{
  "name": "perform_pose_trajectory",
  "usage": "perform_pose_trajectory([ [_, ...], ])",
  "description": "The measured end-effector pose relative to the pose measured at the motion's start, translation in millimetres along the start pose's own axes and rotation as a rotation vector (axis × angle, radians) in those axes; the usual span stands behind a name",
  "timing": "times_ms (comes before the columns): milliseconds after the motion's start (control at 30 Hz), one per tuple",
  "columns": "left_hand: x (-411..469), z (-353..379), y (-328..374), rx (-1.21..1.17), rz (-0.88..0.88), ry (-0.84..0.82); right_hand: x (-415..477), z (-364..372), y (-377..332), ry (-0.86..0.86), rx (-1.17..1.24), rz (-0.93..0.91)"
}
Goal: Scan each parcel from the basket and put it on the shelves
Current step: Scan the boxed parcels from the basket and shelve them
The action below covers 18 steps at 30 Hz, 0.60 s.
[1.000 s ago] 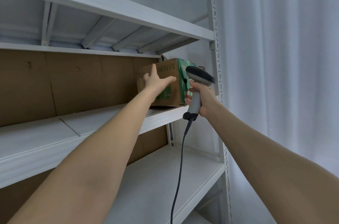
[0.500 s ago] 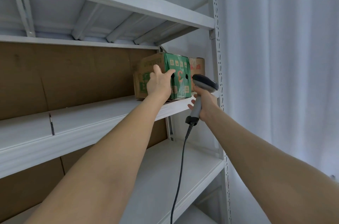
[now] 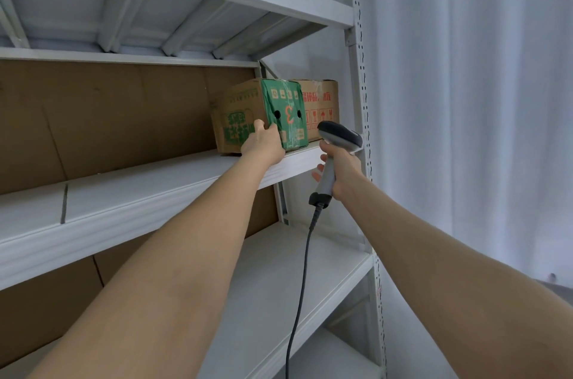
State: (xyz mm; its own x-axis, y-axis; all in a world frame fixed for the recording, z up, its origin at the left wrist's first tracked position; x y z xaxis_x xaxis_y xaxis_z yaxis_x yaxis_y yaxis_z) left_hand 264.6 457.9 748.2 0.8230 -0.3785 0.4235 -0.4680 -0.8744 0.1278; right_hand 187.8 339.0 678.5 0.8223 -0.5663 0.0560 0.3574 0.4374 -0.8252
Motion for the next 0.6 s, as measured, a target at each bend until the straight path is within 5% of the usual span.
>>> perform_pose_trajectory([
  [267, -33.0, 9.3, 16.7, -0.181, 0.158, 0.071, -37.1, -15.0, 11.0, 0.066, -0.001, -0.021],
  [600, -102.3, 91.3, 61.1, -0.257, 0.302, -0.228, -120.5, -102.3, 49.0, 0.295, 0.065, -0.002],
])
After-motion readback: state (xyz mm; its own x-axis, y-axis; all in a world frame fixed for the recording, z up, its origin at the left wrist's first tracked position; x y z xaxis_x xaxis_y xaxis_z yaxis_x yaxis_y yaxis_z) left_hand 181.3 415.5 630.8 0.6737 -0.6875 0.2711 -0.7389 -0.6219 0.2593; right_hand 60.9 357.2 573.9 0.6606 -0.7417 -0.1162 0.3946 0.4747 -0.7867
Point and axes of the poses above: each hand's wrist, its own x-axis towards the middle knuckle, its own z-axis out of the palm, y = z × x, the point moved 2 cm from there along x, towards the middle knuckle, and after that the axes turned 4 degrees about -y, right-handed, at the moved point
